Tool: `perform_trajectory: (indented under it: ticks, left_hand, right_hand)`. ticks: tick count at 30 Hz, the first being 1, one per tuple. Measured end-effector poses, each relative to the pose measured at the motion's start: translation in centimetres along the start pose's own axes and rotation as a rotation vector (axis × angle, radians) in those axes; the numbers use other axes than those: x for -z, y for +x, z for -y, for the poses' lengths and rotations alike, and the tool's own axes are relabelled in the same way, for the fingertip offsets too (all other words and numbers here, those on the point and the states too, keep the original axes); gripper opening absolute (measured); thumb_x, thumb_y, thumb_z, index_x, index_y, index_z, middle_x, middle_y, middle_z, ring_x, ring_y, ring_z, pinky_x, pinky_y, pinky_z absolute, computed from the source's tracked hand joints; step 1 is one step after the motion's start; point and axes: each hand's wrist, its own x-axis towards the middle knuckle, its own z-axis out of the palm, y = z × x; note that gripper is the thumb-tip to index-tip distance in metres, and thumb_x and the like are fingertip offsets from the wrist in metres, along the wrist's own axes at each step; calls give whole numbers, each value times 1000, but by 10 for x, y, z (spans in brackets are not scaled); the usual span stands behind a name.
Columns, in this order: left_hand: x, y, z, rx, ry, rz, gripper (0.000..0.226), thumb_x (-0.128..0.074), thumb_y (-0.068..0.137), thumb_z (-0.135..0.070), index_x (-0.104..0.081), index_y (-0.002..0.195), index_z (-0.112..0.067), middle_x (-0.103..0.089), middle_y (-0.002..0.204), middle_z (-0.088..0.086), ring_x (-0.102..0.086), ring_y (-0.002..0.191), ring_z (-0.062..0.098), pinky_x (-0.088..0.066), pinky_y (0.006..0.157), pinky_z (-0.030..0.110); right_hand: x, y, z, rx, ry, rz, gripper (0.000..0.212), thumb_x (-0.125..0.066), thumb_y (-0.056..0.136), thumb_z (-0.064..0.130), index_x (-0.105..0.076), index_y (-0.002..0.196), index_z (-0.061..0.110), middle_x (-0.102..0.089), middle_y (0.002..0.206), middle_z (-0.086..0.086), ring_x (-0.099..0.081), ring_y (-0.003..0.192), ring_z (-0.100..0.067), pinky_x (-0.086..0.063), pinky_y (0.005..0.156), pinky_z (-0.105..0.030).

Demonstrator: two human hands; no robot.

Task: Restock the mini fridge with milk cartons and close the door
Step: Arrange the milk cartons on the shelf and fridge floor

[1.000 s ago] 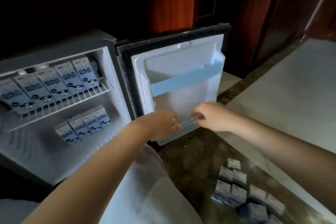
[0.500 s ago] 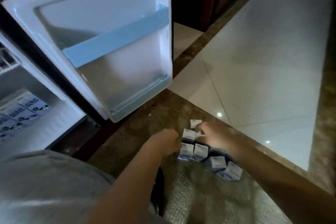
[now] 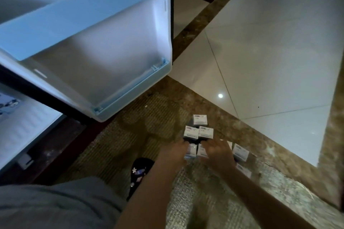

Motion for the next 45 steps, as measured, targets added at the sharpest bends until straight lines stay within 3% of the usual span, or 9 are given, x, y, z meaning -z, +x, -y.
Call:
perform_trajectory:
  ticks: [2, 9, 13, 21, 23, 25, 28, 40, 45]
  left_hand:
    - [-4, 5, 2, 34, 44, 2, 54, -58, 88, -23, -36, 137, -17, -41, 141, 6, -47, 123, 27, -42, 99, 41]
    - [-7, 21, 0, 36, 195, -19, 48, -56, 89, -21, -39, 133, -14, -50, 133, 8, -51, 120, 28, -40, 96, 38]
    - [-4, 21, 0, 73, 165, -38, 42, -46, 93, -11, -37, 134, -14, -55, 128, 11, -56, 115, 31, -45, 89, 37]
    - [9, -2, 9, 149, -2, 36, 39, -52, 93, -26, -43, 131, -19, -54, 131, 8, -54, 118, 27, -45, 91, 35]
    - [18, -13, 11, 143, -84, 55, 40, -50, 94, -28, -43, 132, -18, -51, 134, 8, -50, 121, 27, -43, 93, 34]
    - [30, -26, 10, 130, -131, 38, 40, -50, 94, -28, -44, 131, -17, -51, 134, 8, -50, 121, 27, -43, 93, 34]
    - [51, -46, 8, 119, -113, 6, 38, -51, 93, -28, -45, 129, -16, -54, 130, 7, -52, 117, 26, -44, 87, 32]
    - [155, -183, 26, 130, -12, -414, 31, -48, 94, -37, -45, 121, -22, -57, 125, 2, -55, 110, 21, -48, 87, 35]
    - [186, -259, 50, 153, -100, -641, 25, -49, 95, -29, -45, 116, -17, -62, 116, 9, -61, 98, 25, -50, 75, 32]
  right_hand:
    - [0, 0, 3, -26, -14, 14, 54, -92, 34, 37, -74, 80, 14, -72, 74, -5, -68, 67, -26, -54, 61, -34]
    - [-4, 1, -4, -10, -82, 9, 56, -91, 33, 41, -72, 78, 16, -68, 69, -4, -66, 68, -27, -52, 62, -34]
    - [-2, 5, -4, -1, -133, 66, 54, -91, 31, 44, -71, 74, 18, -67, 69, -3, -64, 68, -26, -52, 63, -33]
    - [20, -6, 2, 38, -91, -33, 54, -92, 33, 40, -72, 77, 16, -69, 72, -4, -65, 66, -24, -54, 60, -32]
    - [32, -11, 2, 76, -66, -79, 53, -89, 40, 37, -71, 82, 10, -68, 73, -9, -65, 64, -29, -52, 57, -31]
    - [53, -16, 7, 123, -80, -119, 44, -68, 66, 42, -66, 95, 8, -67, 83, -13, -66, 73, -32, -53, 61, -34]
    - [82, -21, 15, 99, -79, -106, 45, -51, 90, 39, -48, 129, 17, -55, 126, -7, -51, 115, -28, -43, 91, -37]
    - [216, -39, 85, 460, -148, -341, 42, -46, 93, 41, -40, 132, 26, -51, 123, 4, -49, 109, -14, -40, 83, -25]
    - [270, -51, 136, 591, -103, -423, 37, -44, 93, 47, -42, 124, 28, -49, 116, 7, -51, 103, -14, -42, 74, -27]
